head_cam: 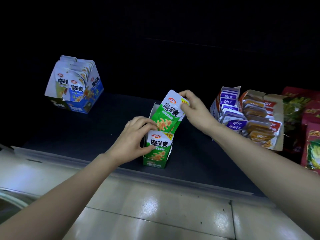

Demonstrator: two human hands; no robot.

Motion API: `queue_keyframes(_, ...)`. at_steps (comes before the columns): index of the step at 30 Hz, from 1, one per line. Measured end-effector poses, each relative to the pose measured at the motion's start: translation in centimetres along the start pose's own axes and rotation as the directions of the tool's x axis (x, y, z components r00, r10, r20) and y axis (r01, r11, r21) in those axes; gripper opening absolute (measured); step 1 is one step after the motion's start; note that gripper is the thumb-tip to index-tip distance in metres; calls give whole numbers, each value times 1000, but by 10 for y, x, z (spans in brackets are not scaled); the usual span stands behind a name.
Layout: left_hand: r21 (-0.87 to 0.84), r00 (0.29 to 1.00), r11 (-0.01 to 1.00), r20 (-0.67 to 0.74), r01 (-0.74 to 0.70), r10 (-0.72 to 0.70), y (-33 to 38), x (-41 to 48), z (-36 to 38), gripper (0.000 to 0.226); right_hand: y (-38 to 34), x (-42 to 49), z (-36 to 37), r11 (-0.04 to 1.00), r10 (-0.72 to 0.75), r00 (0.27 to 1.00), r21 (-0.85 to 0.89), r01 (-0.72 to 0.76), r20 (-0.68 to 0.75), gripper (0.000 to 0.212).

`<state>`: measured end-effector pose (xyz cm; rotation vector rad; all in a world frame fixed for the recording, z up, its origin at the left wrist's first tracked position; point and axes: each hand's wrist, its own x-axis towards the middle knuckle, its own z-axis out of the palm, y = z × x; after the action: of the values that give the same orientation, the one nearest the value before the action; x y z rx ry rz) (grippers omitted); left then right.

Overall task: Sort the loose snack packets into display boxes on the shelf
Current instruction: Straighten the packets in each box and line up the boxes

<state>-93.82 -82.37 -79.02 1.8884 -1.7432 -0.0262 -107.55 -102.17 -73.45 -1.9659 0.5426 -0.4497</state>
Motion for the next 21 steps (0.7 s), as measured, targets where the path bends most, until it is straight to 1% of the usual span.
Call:
queue_keyframes(3, -26, 1000, 1000, 13, 8, -8, -1, 1, 0, 51, -3, 1, 11, 992, -61, 997, -108, 65, 44, 13)
queue_keyframes(5, -6, 1000, 1000, 0, 7, -7, -1, 2, 1, 51, -6, 4, 8, 976, -125, 992, -176, 126, 20, 14)
queue_keyframes(7, 21, 1000, 1000, -20, 4, -4, 0, 1, 1, 51, -10, 8, -2, 957, -211, 977, -210, 202, -19, 14)
queue_keyframes(10, 42, 999, 999, -54, 3, -1, 1, -1, 2, 50, -17, 10, -5, 918, -302, 953, -267, 293, 8, 17)
queue_keyframes(12, 37, 997, 999, -74, 14, -11, 2, -2, 2, 50, -17, 9, 5, 905, -286, 955, -306, 294, 74, 19)
queue_keyframes(14, 19, 997, 1000, -69, 25, -24, 3, -4, 2, 51, -13, 8, 14, 905, -236, 963, -333, 266, 126, 20)
queue_keyframes(16, -4, 998, 1000, -58, 29, -29, 3, -6, 2, 52, -11, 7, 15, 911, -211, 968, -333, 245, 137, 21)
queue_keyframes(18, -4, 998, 1000, -62, 31, -31, 2, -7, 2, 50, -14, 7, 12, 924, -201, 970, -302, 235, 140, 20)
queue_keyframes(21, 29, 998, 999, -54, 26, -24, 0, -4, 3, 49, -16, 4, 8, 967, -154, 973, -175, 184, 172, 18)
